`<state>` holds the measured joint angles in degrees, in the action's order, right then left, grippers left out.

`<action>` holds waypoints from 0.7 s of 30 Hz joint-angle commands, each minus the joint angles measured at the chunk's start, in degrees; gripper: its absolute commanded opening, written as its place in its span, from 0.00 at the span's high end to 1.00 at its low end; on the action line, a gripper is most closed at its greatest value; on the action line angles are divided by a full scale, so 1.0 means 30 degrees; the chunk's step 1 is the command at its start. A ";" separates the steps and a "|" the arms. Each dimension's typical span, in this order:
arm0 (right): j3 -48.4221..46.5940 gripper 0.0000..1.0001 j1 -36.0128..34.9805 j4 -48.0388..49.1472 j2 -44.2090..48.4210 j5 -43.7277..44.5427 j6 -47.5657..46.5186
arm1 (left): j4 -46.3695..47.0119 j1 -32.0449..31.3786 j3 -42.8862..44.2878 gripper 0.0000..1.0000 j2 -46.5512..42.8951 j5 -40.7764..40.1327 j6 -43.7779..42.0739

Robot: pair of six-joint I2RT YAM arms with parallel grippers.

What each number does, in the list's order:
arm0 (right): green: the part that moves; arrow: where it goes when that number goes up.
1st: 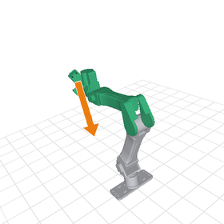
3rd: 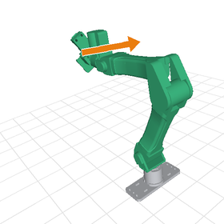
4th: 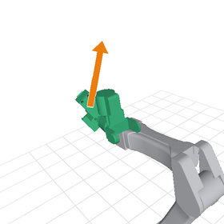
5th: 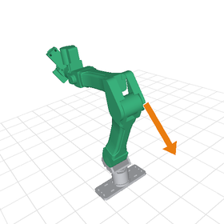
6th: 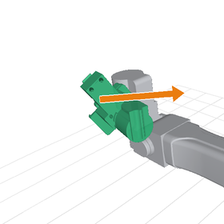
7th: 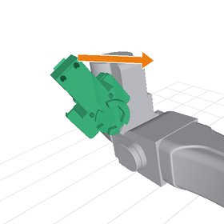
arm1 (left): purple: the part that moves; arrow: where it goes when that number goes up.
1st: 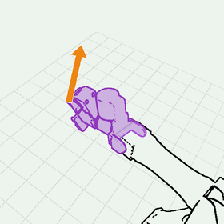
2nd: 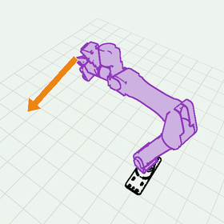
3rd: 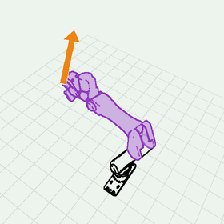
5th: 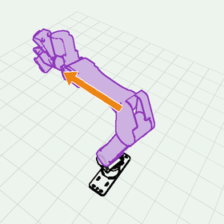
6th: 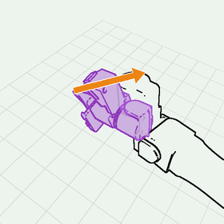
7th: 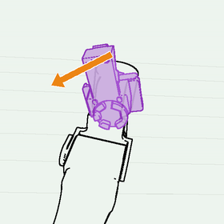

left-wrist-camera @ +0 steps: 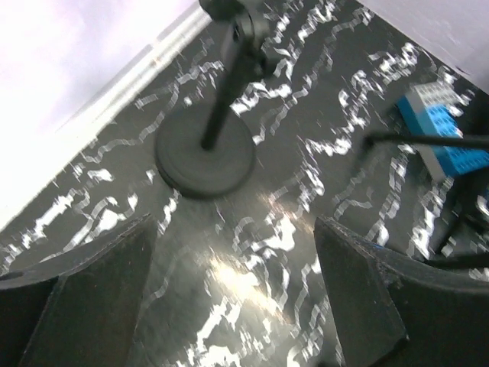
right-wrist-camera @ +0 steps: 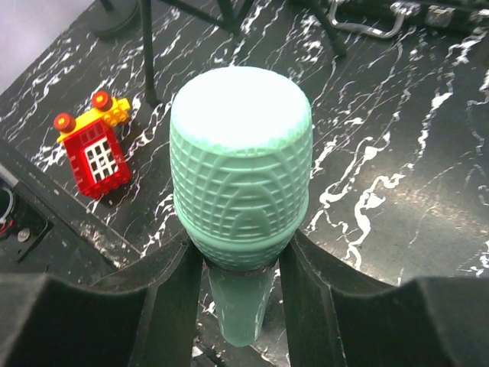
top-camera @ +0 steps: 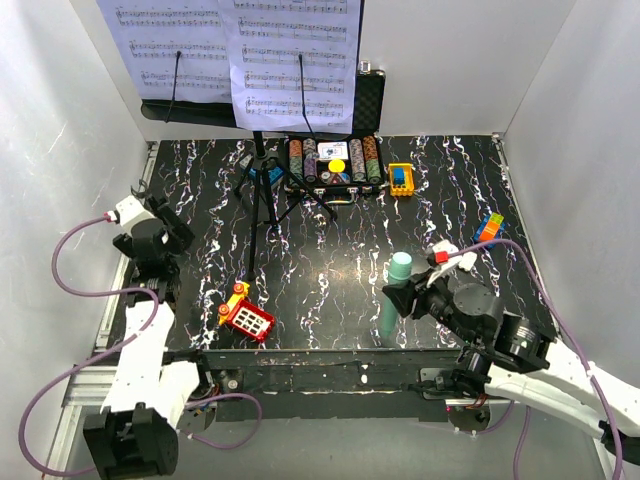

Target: Pack up the instrument practice props

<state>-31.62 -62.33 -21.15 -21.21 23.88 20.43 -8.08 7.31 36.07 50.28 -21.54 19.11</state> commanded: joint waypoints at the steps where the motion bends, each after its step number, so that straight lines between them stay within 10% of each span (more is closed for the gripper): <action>1: -0.1119 0.99 -0.0026 0.1630 -0.1451 -0.1600 0.0397 | -0.4921 -0.0999 0.1069 0.16 -0.2692 0.1959 0.3143; 13: -0.5135 0.99 0.1727 0.0746 -0.7340 -0.8998 0.3792 | -0.6218 -0.3899 0.0722 0.10 -0.6390 1.2532 0.8480; 21: -0.4344 0.99 0.6359 0.6838 -0.9742 -1.8440 0.7777 | 0.3760 -0.7088 -0.3785 0.02 -0.6125 1.7728 1.3046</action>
<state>-44.47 -47.09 -14.85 -47.75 -13.67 35.92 -15.25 -9.41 31.51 31.90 21.87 48.03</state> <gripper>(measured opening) 0.479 0.981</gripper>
